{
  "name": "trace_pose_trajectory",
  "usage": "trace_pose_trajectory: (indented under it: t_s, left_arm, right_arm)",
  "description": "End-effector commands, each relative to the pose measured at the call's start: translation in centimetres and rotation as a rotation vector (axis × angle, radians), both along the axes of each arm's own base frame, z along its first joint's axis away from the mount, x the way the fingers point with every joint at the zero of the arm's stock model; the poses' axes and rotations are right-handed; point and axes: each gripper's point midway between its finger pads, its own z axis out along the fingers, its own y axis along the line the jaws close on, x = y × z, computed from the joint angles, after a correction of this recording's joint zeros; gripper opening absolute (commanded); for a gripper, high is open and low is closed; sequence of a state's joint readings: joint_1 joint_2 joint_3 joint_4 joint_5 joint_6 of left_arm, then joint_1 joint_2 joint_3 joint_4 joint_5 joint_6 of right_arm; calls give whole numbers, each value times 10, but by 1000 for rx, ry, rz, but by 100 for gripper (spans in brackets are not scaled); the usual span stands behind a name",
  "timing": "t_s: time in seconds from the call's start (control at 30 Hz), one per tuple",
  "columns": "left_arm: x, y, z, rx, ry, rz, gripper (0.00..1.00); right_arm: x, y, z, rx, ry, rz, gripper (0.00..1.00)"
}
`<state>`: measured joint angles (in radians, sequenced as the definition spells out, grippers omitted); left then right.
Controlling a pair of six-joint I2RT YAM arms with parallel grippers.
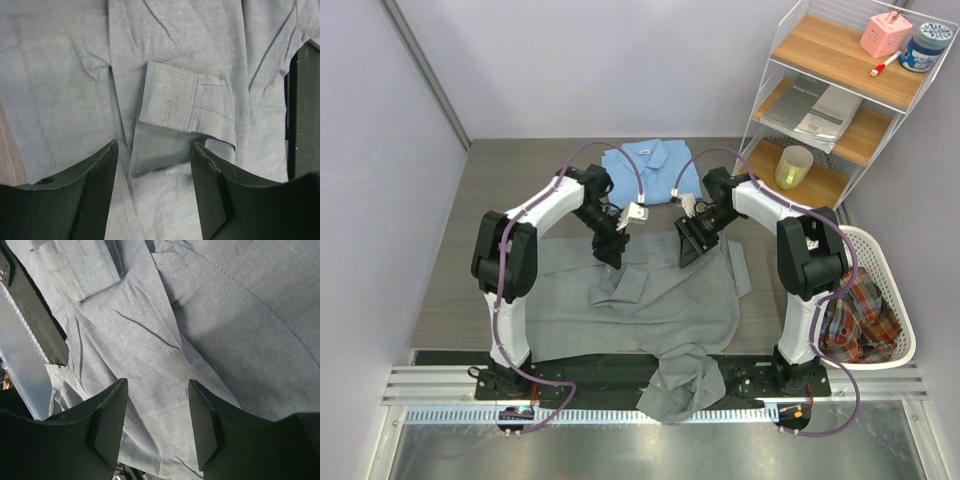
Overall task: Fold and stack the long sleeve shirts
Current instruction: Fold the shirt
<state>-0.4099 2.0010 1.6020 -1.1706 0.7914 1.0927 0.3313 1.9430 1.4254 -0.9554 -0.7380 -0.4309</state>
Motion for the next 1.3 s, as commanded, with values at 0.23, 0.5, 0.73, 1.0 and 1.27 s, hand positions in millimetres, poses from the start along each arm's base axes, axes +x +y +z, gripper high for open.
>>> trace_pose_trajectory:
  t_s: [0.23, 0.5, 0.73, 1.0, 1.27]
  left_arm:
    - [4, 0, -44, 111, -95, -87, 56]
    - [-5, 11, -55, 179, -64, -108, 49]
    - [-21, 8, -35, 150, -48, -133, 26]
    - [-31, 22, 5, 175, -55, -15, 0]
    - [-39, 62, 32, 179, -10, 197, 9]
  right_arm:
    - [8, -16, 7, -27, -60, -41, 56]
    - [11, -19, 6, -38, -66, -48, 56]
    - [14, -22, 3, -44, -66, -50, 56]
    - [21, -21, 11, -43, -105, -46, 56]
    - [35, -27, 2, -95, -130, -59, 56]
